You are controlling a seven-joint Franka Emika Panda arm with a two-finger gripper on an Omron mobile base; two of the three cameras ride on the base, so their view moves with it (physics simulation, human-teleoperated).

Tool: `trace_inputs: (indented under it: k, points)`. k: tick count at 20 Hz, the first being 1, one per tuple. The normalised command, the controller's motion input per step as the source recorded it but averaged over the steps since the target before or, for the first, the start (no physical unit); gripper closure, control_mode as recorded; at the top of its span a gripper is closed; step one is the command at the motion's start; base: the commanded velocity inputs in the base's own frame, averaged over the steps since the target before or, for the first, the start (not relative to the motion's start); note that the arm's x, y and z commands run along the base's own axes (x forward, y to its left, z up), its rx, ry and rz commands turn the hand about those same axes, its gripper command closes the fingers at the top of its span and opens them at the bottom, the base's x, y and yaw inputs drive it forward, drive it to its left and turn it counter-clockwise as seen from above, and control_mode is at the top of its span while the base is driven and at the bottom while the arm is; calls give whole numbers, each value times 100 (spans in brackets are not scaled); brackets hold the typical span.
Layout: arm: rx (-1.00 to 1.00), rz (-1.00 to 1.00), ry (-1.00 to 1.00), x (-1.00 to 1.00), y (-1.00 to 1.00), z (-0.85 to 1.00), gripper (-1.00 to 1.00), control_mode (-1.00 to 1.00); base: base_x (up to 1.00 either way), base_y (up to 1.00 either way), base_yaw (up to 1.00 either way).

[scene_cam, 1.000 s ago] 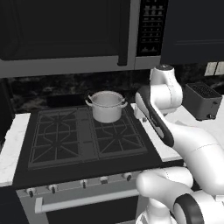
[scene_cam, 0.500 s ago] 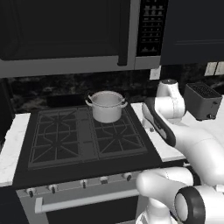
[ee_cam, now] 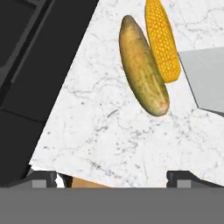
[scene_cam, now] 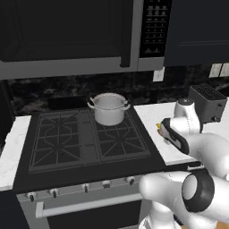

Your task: Put the cucumber and corn in the pot. Retrieve the spatula and lightly stir the vegetables in the pot.

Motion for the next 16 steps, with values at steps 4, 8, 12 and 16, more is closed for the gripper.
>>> trace_inputs:
  k: [4,8,12,16]
  points:
    - [0,4,12,55,-53,-3,-100,-100,0,0,0]
    - [0,0,13,63,-19,-40,-100,-100,0,0,0]
    - [0,0,7,57,-1,-52,-100,-100,0,0,0]
    - [1,0,3,42,-13,-37,-100,-100,0,0,0]
